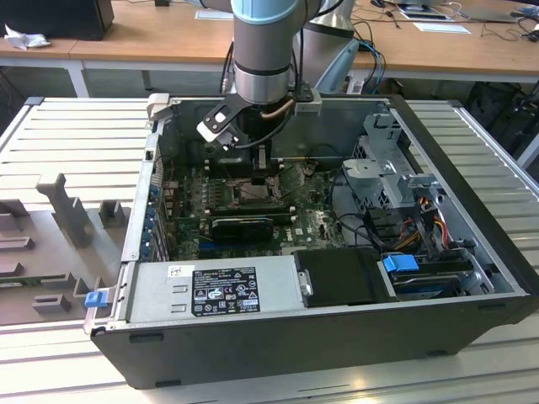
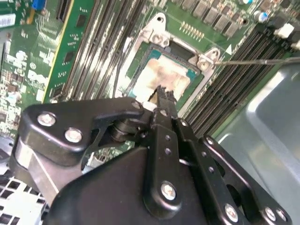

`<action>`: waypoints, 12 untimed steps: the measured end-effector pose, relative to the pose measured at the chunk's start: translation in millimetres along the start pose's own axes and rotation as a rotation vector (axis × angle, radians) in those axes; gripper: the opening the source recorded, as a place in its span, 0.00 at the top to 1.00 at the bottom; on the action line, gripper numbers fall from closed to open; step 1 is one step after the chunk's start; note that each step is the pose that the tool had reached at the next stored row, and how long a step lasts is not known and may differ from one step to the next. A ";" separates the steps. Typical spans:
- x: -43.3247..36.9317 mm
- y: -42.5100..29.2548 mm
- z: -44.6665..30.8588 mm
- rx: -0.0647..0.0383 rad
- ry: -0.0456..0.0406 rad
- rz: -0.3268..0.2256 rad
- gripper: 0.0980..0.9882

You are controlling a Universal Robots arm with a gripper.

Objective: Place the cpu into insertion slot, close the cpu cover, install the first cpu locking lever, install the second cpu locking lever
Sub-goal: 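Close the cpu cover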

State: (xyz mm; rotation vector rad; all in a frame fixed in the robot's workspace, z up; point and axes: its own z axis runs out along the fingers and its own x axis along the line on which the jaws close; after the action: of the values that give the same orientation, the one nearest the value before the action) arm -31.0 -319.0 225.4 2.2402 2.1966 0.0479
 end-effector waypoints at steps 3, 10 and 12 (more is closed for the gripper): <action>-0.3 0.6 0.0 0.000 0.0112 0.000 0.99; -0.1 1.0 -6.6 0.000 0.0122 0.000 0.99; -0.1 1.1 -9.6 0.000 0.0122 0.000 0.99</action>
State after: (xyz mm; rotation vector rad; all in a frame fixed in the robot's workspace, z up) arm -30.2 -319.3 235.0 2.2464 2.2025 0.0613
